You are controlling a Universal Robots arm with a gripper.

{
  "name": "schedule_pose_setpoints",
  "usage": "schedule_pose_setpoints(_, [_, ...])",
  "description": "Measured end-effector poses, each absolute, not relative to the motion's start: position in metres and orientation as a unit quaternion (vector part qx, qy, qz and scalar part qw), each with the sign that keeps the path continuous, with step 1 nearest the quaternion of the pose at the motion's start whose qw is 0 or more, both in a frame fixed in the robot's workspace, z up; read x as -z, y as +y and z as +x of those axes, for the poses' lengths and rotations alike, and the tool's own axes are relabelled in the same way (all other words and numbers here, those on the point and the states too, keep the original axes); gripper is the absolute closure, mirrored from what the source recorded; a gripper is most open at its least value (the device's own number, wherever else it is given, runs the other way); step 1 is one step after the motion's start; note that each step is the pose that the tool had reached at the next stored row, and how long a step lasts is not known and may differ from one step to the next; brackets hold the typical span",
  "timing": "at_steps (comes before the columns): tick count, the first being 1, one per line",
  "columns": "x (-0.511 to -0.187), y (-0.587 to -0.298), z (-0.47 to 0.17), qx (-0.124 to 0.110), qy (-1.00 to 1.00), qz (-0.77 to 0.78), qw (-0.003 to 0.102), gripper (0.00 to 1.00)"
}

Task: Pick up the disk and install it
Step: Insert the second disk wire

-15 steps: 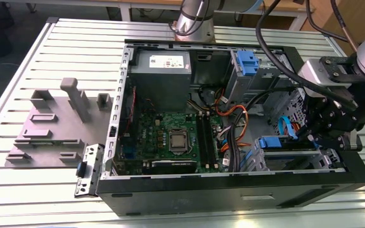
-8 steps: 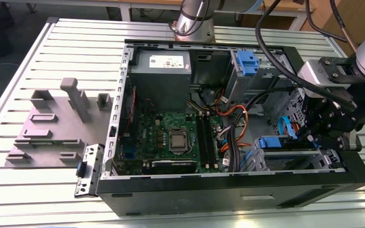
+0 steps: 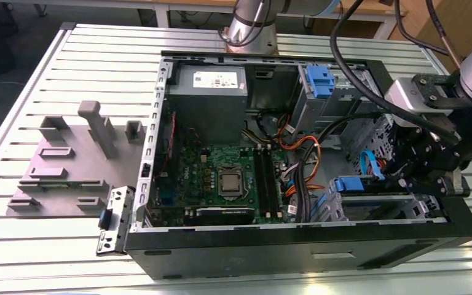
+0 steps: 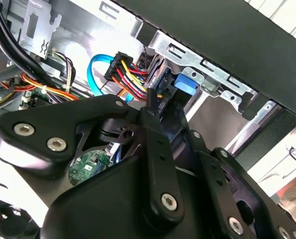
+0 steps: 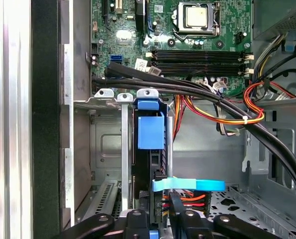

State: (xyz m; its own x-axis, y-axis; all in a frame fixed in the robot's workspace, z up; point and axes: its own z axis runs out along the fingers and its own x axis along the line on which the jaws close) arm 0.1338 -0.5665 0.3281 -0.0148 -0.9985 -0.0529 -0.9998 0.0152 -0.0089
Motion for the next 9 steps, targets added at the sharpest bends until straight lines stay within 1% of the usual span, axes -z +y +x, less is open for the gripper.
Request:
schedule_pose_setpoints(2, [-0.329, -0.567, 0.134, -0.015, 0.712, -0.702, 0.022, 0.7])
schedule_pose_setpoints(9, [-0.347, -0.567, 0.134, -0.015, 0.712, -0.702, 0.022, 0.7])
